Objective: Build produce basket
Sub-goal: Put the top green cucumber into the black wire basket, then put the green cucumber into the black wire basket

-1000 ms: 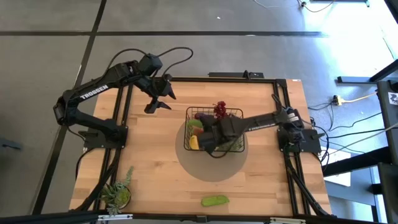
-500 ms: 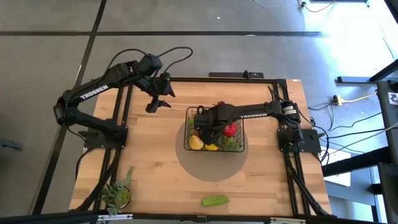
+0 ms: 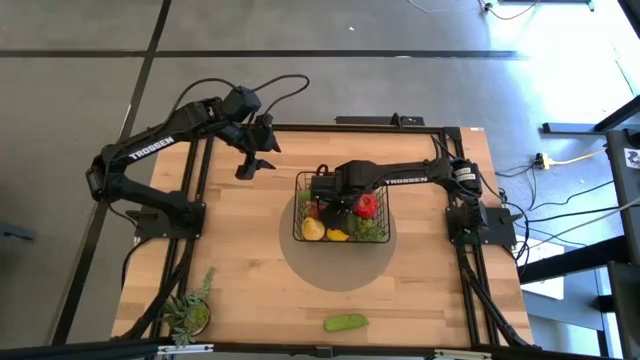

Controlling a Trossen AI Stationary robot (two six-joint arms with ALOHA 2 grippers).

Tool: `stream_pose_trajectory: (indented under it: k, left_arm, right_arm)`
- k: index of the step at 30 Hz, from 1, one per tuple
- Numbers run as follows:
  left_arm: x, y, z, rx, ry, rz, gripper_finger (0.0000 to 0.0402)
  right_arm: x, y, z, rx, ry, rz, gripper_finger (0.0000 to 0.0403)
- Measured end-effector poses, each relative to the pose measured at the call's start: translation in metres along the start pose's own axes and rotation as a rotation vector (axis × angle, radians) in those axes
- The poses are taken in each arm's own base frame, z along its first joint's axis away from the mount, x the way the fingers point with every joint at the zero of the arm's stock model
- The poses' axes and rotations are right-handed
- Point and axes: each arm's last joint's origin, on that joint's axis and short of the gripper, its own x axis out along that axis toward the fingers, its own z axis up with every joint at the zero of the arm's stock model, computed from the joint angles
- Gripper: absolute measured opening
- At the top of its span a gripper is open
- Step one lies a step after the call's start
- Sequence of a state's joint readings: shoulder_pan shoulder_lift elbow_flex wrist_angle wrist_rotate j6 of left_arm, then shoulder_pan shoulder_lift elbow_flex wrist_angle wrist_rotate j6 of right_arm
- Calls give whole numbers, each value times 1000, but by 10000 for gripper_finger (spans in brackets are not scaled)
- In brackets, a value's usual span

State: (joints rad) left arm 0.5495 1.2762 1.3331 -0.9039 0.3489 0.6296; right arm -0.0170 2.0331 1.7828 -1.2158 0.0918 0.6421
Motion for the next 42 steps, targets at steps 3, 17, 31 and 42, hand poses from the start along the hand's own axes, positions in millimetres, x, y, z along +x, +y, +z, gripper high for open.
stream_pose_trajectory:
  k: [3, 17, 31, 42]
  left_arm:
    - [0, 0, 0, -1, 0, 0, 234]
    - [0, 0, 0, -22, -1, -3, 234]
    - [-14, -13, 0, -28, -81, -148, 234]
    - [-16, -16, 0, -80, -107, -195, 234]
  right_arm:
    - [0, 1, -1, 3, 36, 48, 201]
    - [-22, 5, -4, -13, 77, 71, 204]
    - [-88, 54, -46, -544, 52, 259, 204]
    - [-93, 99, -106, -698, 103, 298, 204]
